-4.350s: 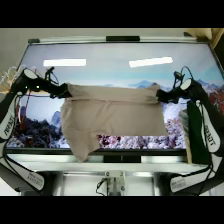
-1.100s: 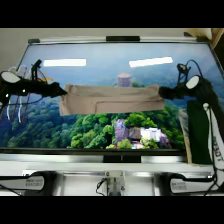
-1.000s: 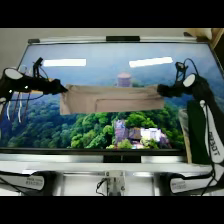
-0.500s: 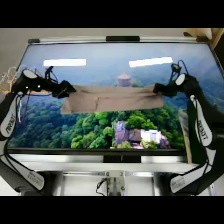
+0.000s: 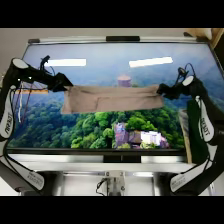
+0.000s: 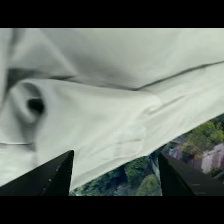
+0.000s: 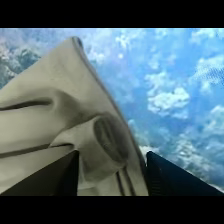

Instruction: Fold the shirts.

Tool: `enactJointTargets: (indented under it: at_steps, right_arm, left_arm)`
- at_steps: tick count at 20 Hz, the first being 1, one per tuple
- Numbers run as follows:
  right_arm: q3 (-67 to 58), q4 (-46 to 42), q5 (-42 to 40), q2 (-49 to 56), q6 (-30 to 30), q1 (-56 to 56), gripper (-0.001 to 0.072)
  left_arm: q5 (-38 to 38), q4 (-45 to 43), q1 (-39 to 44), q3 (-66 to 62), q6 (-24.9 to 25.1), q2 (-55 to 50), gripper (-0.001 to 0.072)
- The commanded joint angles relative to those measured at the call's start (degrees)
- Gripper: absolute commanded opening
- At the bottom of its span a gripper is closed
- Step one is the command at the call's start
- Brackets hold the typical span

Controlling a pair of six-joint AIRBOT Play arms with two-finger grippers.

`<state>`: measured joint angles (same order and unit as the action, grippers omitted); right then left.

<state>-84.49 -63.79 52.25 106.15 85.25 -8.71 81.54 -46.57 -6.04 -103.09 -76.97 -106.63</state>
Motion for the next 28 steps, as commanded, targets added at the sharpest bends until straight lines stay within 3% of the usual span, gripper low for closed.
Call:
enactJointTargets:
  at_steps: [1, 3, 4, 5, 6, 7, 8, 9, 13, 20, 24, 28]
  right_arm:
    - [0.15, 5.55, 7.76, 1.79, -1.66, 0.61, 0.0415]
    - [0.15, 9.73, 10.73, 1.70, -5.66, 0.72, 0.0264]
    - [0.09, 12.35, 11.87, 1.42, -7.26, 0.72, 0.0124]
    - [-0.20, 14.32, 12.74, 0.72, -8.07, 0.66, 0.0072]
    - [-0.66, 15.17, 13.70, -0.59, -9.03, 0.55, 0.0072]
    - [-1.27, 15.34, 15.04, -2.82, -10.08, 0.55, 0.0071]
    - [-1.68, 15.19, 16.15, -5.46, -10.64, 0.55, 0.0071]
    - [-1.77, 15.17, 16.94, -8.94, -10.73, 0.55, 0.0071]
    - [-1.77, 15.17, 22.88, -22.67, -7.67, 0.55, 0.0071]
    - [-1.77, 14.91, 35.91, -39.21, 0.20, 0.55, 0.0072]
    - [-1.77, 9.35, 35.43, -45.68, 2.69, 0.55, 0.0072]
    - [-1.75, 9.84, 33.14, -45.38, 3.54, 1.46, 0.0072]
  left_arm:
    - [0.57, 4.48, 2.25, -0.90, 2.49, 2.32, 0.0589]
    - [-0.55, 8.70, 4.44, -0.92, 3.93, 2.80, 0.0589]
    - [-1.22, 9.92, 5.68, -0.92, 4.07, 2.67, 0.0589]
    - [-2.08, 10.16, 7.28, -0.87, 4.09, 2.49, 0.0588]
    - [-3.08, 10.16, 8.87, -0.72, 4.11, 2.25, 0.0583]
    - [-3.58, 10.16, 10.80, -0.52, 4.15, 1.75, 0.0365]
    - [-4.07, 10.14, 12.72, -0.31, 4.61, 1.03, 0.0080]
    - [-5.16, 10.14, 15.08, 0.09, 5.40, 0.02, 0.0033]
    - [-10.10, 10.25, 24.79, 1.22, 4.02, -5.29, 0.0033]
    - [-29.81, 18.16, 37.46, 1.22, 0.92, -8.52, 0.0032]
    - [-30.56, 18.16, 41.68, 1.22, -3.17, -9.75, 0.0032]
    - [-30.95, 18.05, 43.19, 1.20, -3.26, -9.53, 0.0031]
